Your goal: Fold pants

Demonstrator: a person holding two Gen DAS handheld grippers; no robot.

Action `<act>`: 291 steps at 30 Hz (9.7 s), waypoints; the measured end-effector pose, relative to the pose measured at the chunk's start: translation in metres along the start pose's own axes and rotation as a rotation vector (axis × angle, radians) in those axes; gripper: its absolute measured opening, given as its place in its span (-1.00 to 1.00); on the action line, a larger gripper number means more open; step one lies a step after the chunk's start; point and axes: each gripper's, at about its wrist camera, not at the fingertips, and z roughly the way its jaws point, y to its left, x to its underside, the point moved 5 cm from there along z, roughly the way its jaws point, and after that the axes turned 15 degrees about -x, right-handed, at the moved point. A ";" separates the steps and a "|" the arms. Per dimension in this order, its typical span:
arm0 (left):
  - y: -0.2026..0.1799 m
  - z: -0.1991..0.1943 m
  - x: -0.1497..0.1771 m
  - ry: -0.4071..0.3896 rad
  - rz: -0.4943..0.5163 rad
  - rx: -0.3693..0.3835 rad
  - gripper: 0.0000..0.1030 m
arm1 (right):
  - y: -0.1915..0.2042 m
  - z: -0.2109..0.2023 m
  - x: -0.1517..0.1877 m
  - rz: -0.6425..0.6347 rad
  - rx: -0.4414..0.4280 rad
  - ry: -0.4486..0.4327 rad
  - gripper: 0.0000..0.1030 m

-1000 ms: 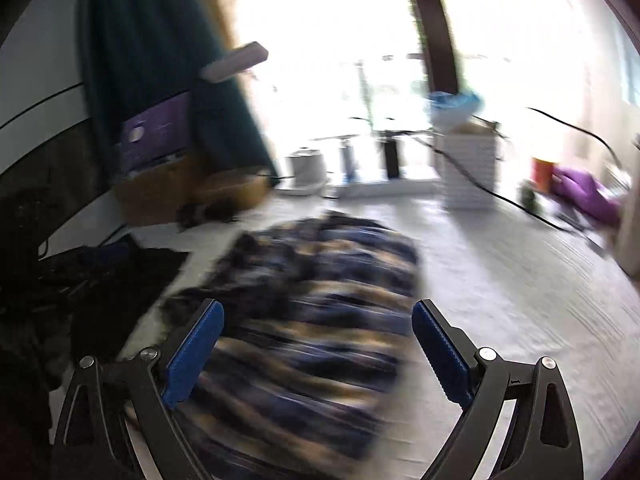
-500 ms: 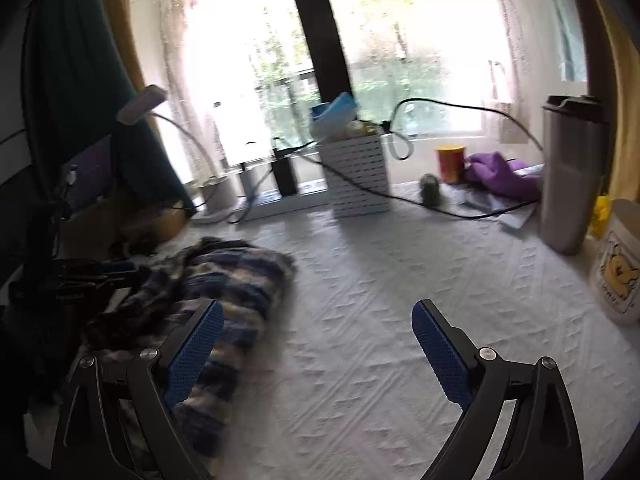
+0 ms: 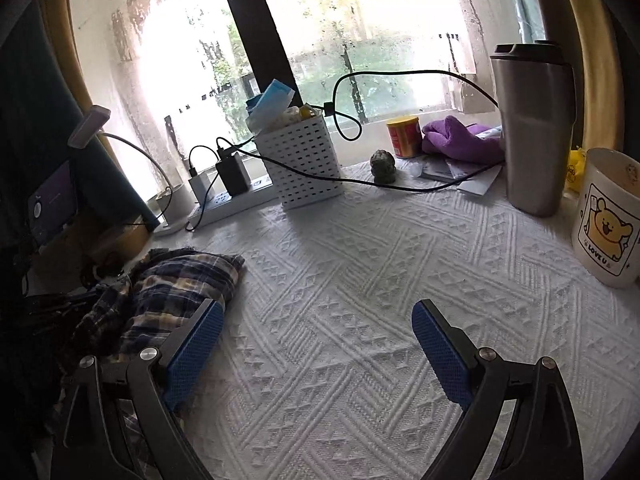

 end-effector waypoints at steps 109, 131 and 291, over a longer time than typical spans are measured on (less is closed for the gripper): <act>0.061 -0.022 0.037 0.134 -0.219 0.092 0.32 | 0.106 0.022 0.019 -0.273 -0.128 0.363 0.91; 0.023 0.029 0.041 0.209 -0.101 0.162 0.38 | 0.110 0.140 0.007 -0.132 -0.278 0.434 0.90; 0.248 -0.052 0.088 0.006 -0.331 -0.421 0.15 | 0.300 0.220 0.024 -0.241 -0.387 0.363 0.14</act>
